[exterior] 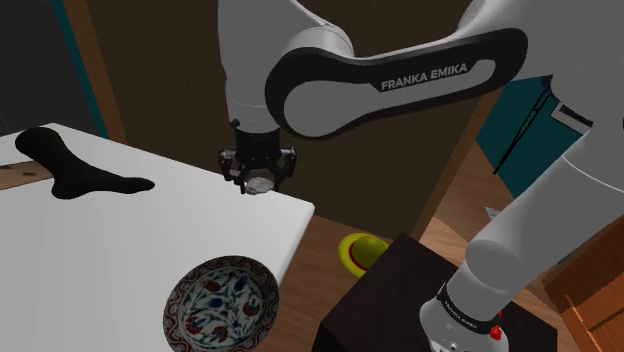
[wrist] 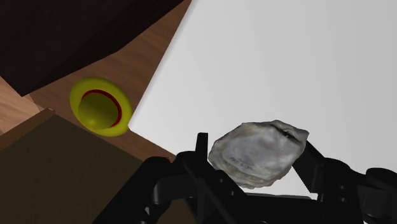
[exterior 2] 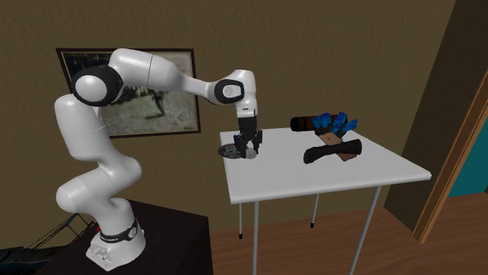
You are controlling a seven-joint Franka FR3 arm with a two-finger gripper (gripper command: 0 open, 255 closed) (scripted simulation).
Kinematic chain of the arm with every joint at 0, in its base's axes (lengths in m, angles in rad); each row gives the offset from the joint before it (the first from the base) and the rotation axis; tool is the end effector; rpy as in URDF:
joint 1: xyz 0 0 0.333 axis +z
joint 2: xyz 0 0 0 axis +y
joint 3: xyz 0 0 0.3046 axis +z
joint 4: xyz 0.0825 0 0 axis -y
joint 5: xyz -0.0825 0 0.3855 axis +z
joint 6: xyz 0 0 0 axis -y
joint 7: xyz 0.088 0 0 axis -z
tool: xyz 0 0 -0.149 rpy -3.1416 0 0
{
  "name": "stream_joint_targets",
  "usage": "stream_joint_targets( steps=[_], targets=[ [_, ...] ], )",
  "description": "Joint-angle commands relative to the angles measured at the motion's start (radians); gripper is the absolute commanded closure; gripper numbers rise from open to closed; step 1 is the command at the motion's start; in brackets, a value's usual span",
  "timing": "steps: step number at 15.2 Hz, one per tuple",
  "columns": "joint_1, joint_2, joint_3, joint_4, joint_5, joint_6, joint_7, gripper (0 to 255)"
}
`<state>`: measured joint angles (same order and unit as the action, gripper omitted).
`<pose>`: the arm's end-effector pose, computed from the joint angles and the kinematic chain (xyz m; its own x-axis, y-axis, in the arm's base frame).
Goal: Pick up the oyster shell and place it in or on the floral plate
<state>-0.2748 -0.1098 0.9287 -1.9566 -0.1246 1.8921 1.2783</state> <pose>0.4339 0.3259 0.4522 0.8197 -0.5388 0.1947 -0.5586 -0.8270 0.0632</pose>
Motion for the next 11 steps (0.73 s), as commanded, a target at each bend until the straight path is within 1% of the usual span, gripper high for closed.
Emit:
stream_joint_targets(
  steps=[1,6,9,11],
  targets=[
    [0.011,-0.005,0.014,0.014,0.006,-0.020,0.020,255],
    [0.058,0.024,0.096,0.044,-0.011,-0.055,0.153,255],
    [0.090,0.070,0.153,0.078,-0.046,-0.082,0.250,255],
    [0.118,0.117,0.191,0.107,-0.084,-0.104,0.324,255]
  ],
)
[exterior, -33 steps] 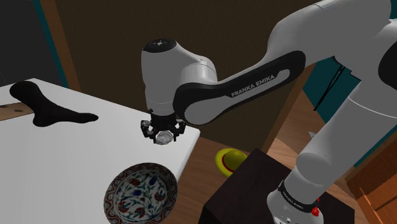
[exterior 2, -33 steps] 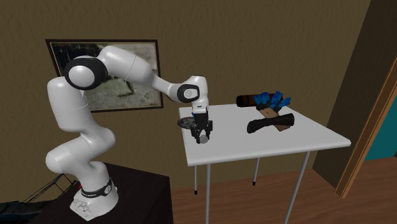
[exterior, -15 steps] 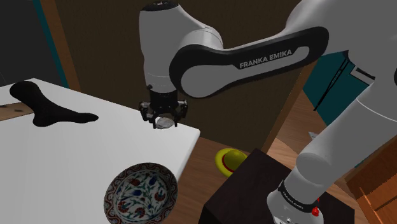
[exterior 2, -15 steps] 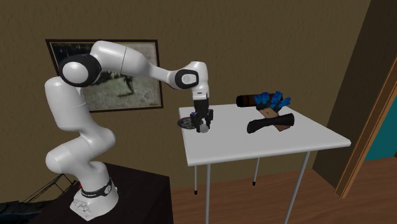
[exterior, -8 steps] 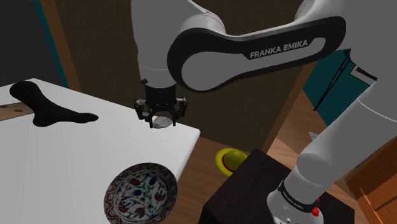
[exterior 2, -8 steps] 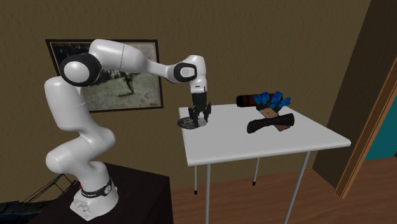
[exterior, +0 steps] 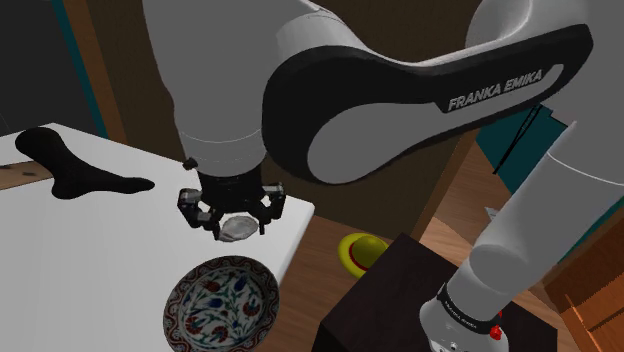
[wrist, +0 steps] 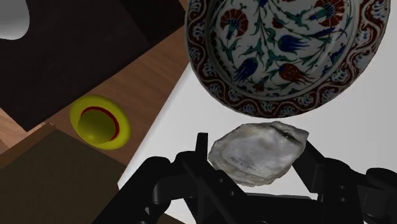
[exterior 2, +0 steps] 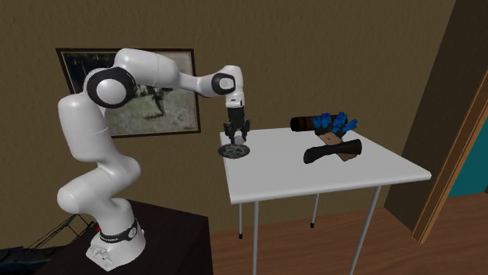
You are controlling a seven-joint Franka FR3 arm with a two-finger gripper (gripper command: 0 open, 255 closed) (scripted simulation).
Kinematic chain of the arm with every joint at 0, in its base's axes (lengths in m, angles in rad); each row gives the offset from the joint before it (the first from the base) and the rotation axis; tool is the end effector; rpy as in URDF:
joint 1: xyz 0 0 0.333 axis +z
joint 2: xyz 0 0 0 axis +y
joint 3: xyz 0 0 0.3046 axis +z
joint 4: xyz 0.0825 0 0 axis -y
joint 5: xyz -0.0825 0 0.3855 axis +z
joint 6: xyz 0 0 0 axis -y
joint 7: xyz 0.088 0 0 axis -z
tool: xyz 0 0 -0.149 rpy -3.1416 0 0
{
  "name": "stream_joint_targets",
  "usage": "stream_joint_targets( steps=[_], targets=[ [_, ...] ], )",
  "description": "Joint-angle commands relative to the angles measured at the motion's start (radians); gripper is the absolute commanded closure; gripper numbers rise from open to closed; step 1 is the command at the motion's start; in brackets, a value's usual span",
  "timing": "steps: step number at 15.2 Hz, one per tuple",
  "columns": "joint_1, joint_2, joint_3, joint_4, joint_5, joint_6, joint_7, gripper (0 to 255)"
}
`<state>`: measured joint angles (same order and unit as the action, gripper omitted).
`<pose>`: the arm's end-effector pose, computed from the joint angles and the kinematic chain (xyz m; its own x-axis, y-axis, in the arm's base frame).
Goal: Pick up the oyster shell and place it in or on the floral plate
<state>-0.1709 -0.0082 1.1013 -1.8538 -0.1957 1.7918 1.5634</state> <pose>0.3503 0.4305 0.4595 0.8216 -0.5362 0.1936 -0.5559 -0.8287 0.0640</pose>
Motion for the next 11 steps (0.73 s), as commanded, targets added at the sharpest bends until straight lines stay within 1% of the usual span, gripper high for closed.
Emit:
stream_joint_targets(
  steps=[1,2,4,5,11],
  targets=[
    [0.033,0.044,0.034,0.021,-0.037,-0.017,0.079,255],
    [0.055,0.076,0.050,0.039,-0.063,-0.031,0.120,255],
    [0.114,0.146,0.067,0.079,-0.121,-0.063,0.204,255],
    [0.133,0.164,0.067,0.091,-0.135,-0.071,0.224,255],
    [0.142,0.182,0.054,0.023,-0.156,0.000,0.250,255]
  ],
)
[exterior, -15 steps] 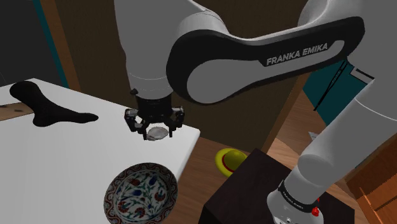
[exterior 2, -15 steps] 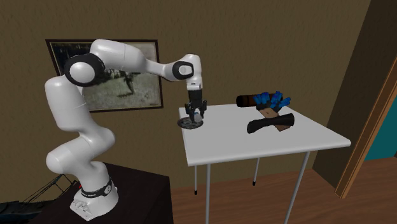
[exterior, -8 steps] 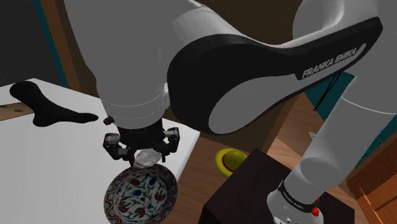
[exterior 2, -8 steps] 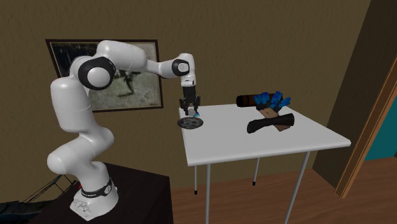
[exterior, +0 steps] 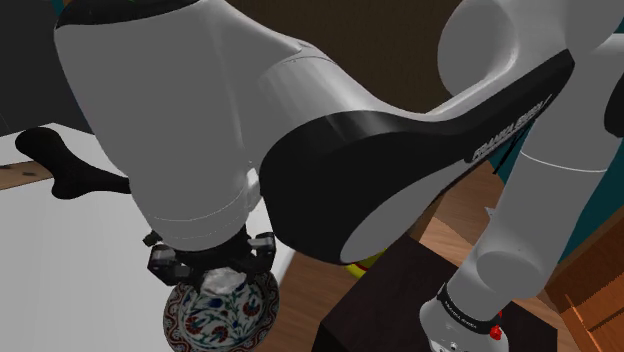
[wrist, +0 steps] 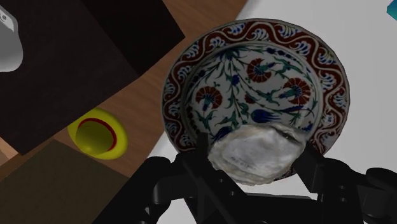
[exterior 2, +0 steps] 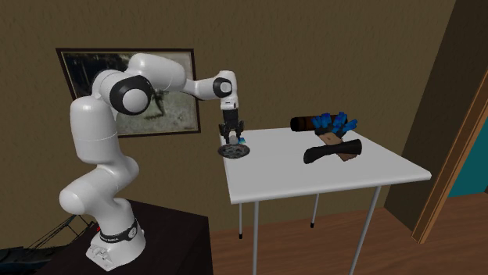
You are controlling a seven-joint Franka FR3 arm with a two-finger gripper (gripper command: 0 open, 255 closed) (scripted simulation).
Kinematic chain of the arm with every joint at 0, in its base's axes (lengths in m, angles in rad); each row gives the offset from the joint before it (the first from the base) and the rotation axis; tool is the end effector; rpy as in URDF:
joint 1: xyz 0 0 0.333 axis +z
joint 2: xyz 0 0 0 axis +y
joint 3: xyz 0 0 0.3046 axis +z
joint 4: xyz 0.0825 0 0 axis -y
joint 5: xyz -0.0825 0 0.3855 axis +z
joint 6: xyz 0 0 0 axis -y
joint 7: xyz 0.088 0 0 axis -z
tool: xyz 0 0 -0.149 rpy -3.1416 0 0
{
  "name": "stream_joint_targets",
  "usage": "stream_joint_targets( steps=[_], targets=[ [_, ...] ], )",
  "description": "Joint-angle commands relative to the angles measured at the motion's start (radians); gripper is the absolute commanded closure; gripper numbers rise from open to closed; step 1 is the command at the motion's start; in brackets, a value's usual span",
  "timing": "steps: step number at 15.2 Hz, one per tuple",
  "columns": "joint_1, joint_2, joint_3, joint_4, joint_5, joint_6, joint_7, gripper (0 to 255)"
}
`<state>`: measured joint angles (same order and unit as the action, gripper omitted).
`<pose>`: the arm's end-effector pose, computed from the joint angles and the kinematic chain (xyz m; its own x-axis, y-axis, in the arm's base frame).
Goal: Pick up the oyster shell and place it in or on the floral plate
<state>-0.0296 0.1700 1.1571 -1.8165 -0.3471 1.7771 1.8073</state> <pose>0.3005 0.4870 0.4319 0.8198 -0.5386 0.1942 -0.5585 -0.8271 0.0637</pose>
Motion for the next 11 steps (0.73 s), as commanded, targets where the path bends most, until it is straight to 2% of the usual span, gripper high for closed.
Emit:
stream_joint_targets(
  steps=[1,7,11],
  targets=[
    [0.003,0.008,-0.003,-0.025,-0.010,0.026,0.011,255],
    [0.019,0.044,-0.019,-0.082,-0.049,0.092,0.048,255],
    [0.019,0.044,-0.019,-0.082,-0.049,0.092,0.048,255]
  ],
)
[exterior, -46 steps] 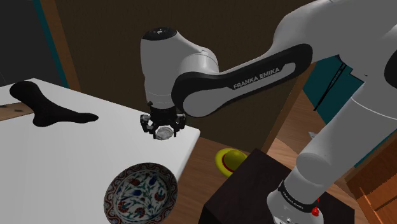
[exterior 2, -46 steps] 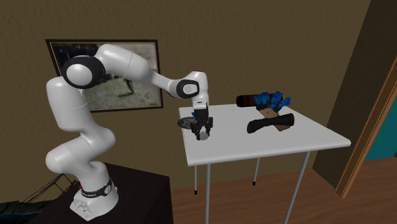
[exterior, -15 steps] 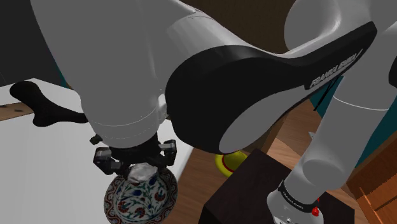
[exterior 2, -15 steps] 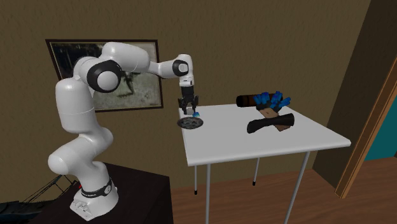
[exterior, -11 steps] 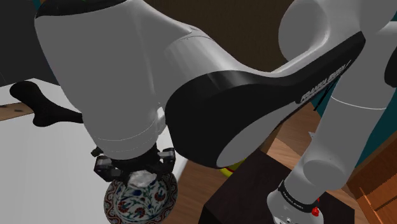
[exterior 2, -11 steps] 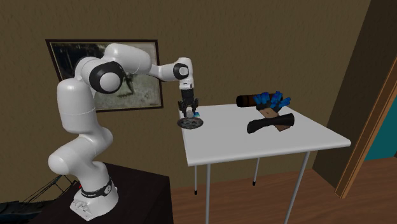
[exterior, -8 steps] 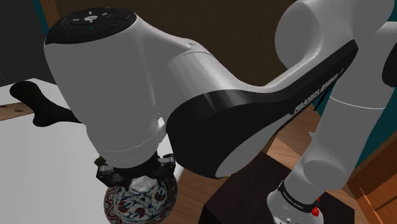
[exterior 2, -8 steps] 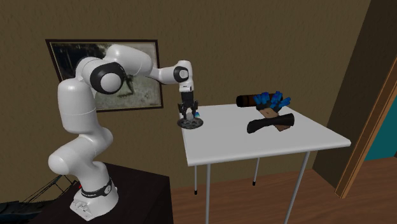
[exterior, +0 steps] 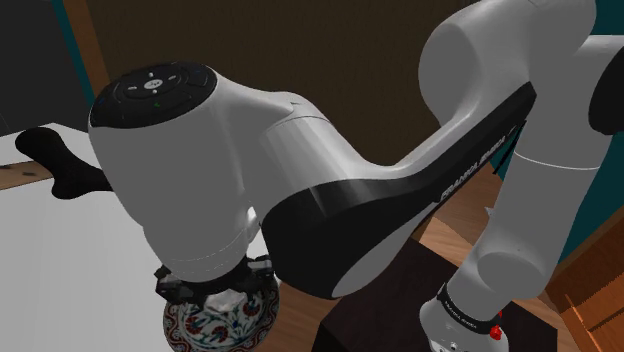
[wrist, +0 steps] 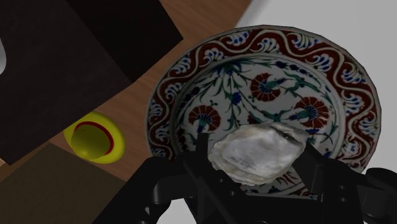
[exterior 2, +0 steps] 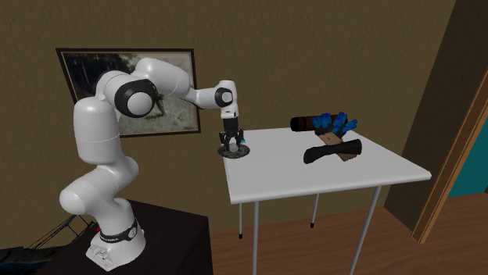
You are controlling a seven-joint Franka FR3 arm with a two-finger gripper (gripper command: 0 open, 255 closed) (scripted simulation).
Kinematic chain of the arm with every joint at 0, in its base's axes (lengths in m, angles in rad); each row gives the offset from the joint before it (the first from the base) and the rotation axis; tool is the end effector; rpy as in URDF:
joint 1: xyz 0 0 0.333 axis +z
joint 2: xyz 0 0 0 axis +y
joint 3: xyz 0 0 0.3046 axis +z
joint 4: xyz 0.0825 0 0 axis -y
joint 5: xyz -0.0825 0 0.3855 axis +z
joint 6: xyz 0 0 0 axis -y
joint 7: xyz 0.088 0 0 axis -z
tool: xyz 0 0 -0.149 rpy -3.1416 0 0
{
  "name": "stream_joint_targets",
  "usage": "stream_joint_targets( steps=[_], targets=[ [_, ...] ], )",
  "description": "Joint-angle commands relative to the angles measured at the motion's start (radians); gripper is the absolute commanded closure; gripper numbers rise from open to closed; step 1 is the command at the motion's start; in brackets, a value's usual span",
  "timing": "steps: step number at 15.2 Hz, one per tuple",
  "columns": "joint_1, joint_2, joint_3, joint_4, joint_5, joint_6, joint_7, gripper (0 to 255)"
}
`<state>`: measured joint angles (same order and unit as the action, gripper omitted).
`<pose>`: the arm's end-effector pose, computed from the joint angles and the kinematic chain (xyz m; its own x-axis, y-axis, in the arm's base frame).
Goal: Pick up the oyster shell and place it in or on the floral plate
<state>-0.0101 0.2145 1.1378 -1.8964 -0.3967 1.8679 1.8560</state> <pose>0.2996 0.4871 0.3881 0.8197 -0.5388 0.1942 -0.5586 -0.8270 0.0636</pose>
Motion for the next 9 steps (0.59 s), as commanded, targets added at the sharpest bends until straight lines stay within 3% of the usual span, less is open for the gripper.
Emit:
stream_joint_targets(
  steps=[1,4,5,9],
  targets=[
    [-0.001,-0.001,0.000,-0.002,0.001,0.002,0.000,255],
    [-0.001,-0.001,0.000,-0.001,0.000,0.001,0.000,255],
    [-0.001,-0.001,0.000,-0.001,0.000,0.001,0.000,0],
    [-0.001,-0.001,0.000,-0.001,0.000,0.001,0.000,0]
  ],
)
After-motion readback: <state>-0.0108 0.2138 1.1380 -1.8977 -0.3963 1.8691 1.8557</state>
